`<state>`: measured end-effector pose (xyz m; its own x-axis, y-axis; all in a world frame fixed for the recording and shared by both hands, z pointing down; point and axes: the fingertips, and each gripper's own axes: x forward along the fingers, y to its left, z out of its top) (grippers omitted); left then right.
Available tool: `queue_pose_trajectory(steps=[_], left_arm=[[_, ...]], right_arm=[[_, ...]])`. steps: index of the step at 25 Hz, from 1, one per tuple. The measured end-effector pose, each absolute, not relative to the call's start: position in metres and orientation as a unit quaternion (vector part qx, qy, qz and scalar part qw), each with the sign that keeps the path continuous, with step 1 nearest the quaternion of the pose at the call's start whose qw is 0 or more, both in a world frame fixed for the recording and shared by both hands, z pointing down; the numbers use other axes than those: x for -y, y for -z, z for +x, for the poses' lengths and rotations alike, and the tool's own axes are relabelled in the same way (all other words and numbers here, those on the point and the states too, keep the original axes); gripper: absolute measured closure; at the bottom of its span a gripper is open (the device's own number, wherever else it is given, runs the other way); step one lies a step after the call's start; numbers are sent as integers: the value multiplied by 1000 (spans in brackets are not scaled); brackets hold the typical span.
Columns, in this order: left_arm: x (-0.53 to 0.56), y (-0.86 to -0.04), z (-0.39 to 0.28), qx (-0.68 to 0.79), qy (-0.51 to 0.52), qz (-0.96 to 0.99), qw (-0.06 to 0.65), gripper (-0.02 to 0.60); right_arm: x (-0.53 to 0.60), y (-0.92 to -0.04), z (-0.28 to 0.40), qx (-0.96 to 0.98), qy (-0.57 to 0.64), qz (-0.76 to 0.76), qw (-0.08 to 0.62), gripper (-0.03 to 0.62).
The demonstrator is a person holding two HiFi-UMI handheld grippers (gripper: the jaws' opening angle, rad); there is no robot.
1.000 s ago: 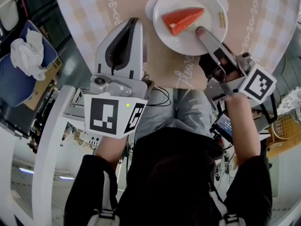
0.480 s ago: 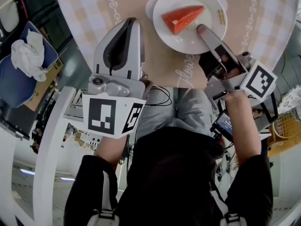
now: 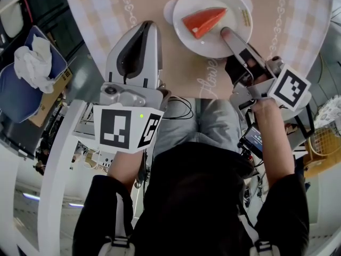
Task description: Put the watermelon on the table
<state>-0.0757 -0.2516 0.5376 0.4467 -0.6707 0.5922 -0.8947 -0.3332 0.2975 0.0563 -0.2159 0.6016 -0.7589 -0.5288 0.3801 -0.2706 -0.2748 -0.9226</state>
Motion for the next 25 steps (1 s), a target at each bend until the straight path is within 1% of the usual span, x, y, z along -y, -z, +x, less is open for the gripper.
queue_pose_trajectory(steps=[3,4,14,20,21,22,25], left_arm=[[253,-536,-74,491,-187,796,300,571],[253,-534,-74,490,-187,797,299,572],[253,-515,-68,484,-188,805,287,572],[258,-489,-62,484,-181,813,268,572],[259,-484,-62,485,-179,814,265,572],[258,-480,-61,485,-178,815,263,572],[254,-467,-58,482,-179,818,258,572]], right_arm=[[216,-599,57,-608,716,-337,66,480],[216,-599,59,-610,713,-342,57,477],[203,-598,86,-598,712,-367,29,477],[198,-586,93,-622,691,-368,7,480],[199,-585,95,-623,688,-373,3,486],[197,-585,98,-621,685,-381,-2,505],[191,-582,112,-612,679,-405,-16,516]])
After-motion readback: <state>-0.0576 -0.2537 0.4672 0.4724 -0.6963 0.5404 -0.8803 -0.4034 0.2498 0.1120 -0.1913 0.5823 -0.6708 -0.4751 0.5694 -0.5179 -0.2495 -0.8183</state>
